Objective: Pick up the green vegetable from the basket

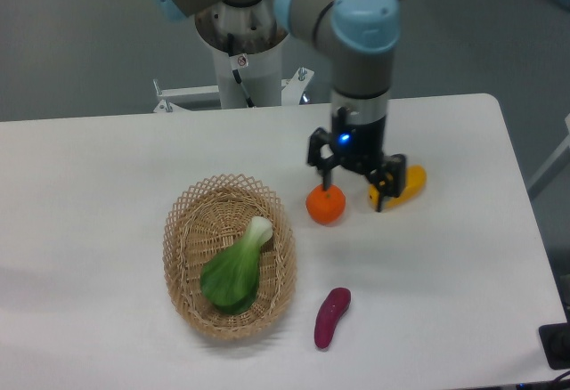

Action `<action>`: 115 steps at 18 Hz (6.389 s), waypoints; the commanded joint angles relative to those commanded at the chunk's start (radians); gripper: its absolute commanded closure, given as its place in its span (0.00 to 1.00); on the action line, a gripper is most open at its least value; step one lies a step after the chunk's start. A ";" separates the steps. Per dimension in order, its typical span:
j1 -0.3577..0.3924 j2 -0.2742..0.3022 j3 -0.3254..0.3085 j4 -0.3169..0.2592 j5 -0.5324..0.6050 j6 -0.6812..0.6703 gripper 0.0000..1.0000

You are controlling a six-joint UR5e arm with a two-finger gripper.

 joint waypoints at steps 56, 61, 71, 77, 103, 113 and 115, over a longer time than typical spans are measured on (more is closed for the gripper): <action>-0.134 -0.114 -0.026 0.110 0.040 -0.013 0.63; -0.089 -0.071 0.024 0.095 0.032 0.020 0.63; 0.119 -0.043 0.164 0.034 -0.081 0.165 0.63; 0.276 -0.043 0.244 -0.124 -0.097 0.397 0.63; 0.402 -0.043 0.258 -0.133 -0.097 0.598 0.67; 0.399 -0.046 0.261 -0.130 -0.097 0.596 0.67; 0.402 -0.046 0.261 -0.130 -0.097 0.596 0.67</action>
